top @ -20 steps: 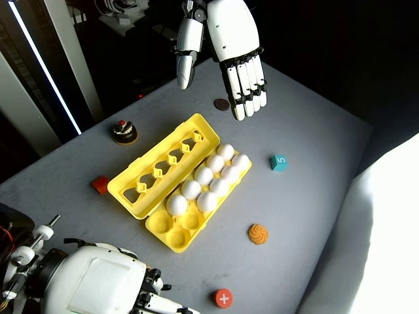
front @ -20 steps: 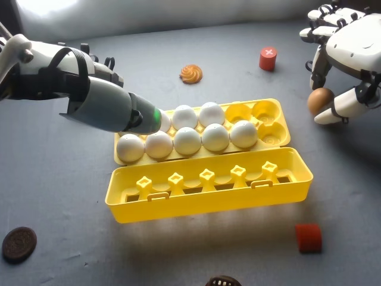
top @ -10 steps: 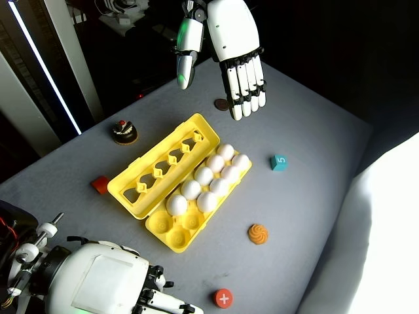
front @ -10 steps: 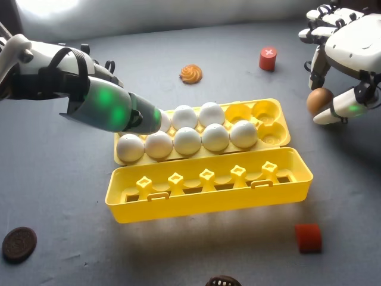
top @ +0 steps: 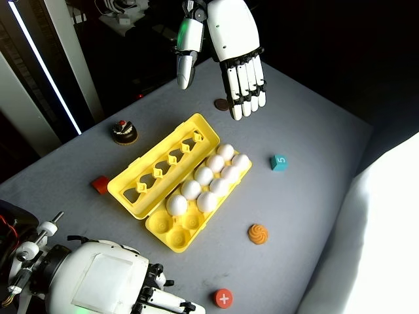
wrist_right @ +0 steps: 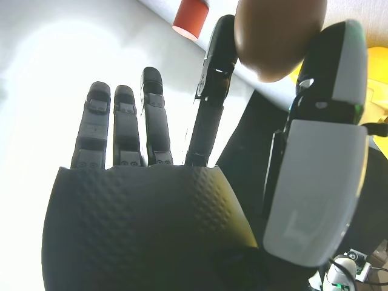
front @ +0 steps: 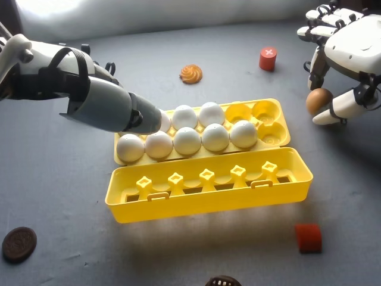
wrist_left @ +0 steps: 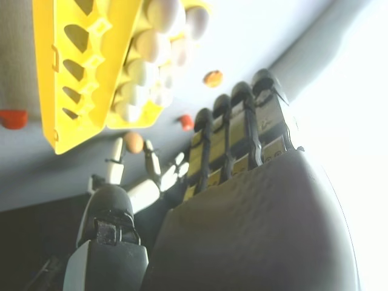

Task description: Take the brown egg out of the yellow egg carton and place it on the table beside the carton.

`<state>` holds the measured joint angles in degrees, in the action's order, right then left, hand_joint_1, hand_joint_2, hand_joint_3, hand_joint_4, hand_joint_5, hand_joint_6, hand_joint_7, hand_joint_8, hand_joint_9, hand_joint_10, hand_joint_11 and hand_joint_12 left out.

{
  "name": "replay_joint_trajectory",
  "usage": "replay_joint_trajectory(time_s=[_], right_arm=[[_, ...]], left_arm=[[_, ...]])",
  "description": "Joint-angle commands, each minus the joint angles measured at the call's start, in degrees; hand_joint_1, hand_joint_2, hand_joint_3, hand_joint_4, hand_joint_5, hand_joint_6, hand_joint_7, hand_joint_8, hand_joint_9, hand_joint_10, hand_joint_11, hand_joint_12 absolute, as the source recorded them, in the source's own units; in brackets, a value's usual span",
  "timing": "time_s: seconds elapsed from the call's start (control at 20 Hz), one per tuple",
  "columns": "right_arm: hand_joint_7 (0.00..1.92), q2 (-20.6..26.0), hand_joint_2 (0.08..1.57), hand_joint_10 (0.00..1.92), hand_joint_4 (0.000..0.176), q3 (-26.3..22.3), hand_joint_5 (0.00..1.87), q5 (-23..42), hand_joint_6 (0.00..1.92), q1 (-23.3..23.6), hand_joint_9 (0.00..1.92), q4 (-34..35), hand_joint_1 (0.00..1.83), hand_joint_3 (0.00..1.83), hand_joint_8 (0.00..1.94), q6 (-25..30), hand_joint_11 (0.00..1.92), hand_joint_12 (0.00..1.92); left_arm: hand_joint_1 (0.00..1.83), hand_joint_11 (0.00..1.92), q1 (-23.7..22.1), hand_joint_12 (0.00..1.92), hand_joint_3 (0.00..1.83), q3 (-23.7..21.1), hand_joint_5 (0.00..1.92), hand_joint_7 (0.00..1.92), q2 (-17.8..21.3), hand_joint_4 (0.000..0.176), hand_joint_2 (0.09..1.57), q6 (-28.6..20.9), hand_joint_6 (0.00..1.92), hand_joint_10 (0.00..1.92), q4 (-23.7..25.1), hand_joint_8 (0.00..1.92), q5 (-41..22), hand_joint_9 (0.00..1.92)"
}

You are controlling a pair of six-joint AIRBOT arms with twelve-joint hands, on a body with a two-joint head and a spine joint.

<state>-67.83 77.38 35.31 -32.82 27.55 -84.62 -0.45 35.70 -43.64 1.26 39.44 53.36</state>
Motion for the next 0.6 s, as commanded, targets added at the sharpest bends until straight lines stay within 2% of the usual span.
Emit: replay_joint_trajectory(time_s=[0.0,0.2,0.45,0.5,0.55], right_arm=[[0.25,0.5,0.95,0.0,0.176,0.3,1.4,5.0,0.23,-0.3,0.0,-0.8,1.11,0.0,0.0,-0.6,0.0,0.0],[0.21,0.6,0.96,0.0,0.176,0.4,1.4,5.0,0.21,-0.6,0.0,-0.8,1.11,0.0,0.0,-0.8,0.0,0.0],[0.22,0.7,0.96,0.0,0.176,0.4,1.4,5.2,0.21,-1.1,0.0,-0.8,1.11,0.0,0.01,-0.9,0.0,0.0],[0.22,0.7,0.96,0.0,0.176,0.4,1.4,5.2,0.21,-1.1,0.0,-0.8,1.11,0.0,0.01,-0.9,0.0,0.0],[0.22,0.7,0.96,0.0,0.176,0.4,1.4,5.2,0.21,-1.1,0.0,-0.8,1.11,0.0,0.01,-0.9,0.0,0.0]], left_arm=[[0.0,0.05,-0.7,0.07,0.0,0.0,0.15,0.14,0.4,0.0,1.18,-0.2,0.0,0.0,3.2,0.0,-2.4,0.1],[0.0,0.0,-0.7,0.03,0.0,0.0,0.13,0.11,0.4,0.0,1.16,-0.2,0.0,0.0,3.2,0.0,-2.4,0.06],[0.0,0.02,-0.7,0.05,0.0,0.0,0.18,0.16,0.4,0.0,1.18,-0.2,0.0,0.0,3.2,0.0,-2.4,0.11],[0.0,0.07,-0.7,0.1,0.0,0.0,0.23,0.21,0.4,0.0,1.18,-0.2,0.0,0.0,3.2,0.0,-2.4,0.17],[0.0,0.05,-0.7,0.1,0.0,0.0,0.19,0.18,0.4,0.0,1.18,-0.2,0.0,0.0,3.2,0.0,-2.4,0.15]])
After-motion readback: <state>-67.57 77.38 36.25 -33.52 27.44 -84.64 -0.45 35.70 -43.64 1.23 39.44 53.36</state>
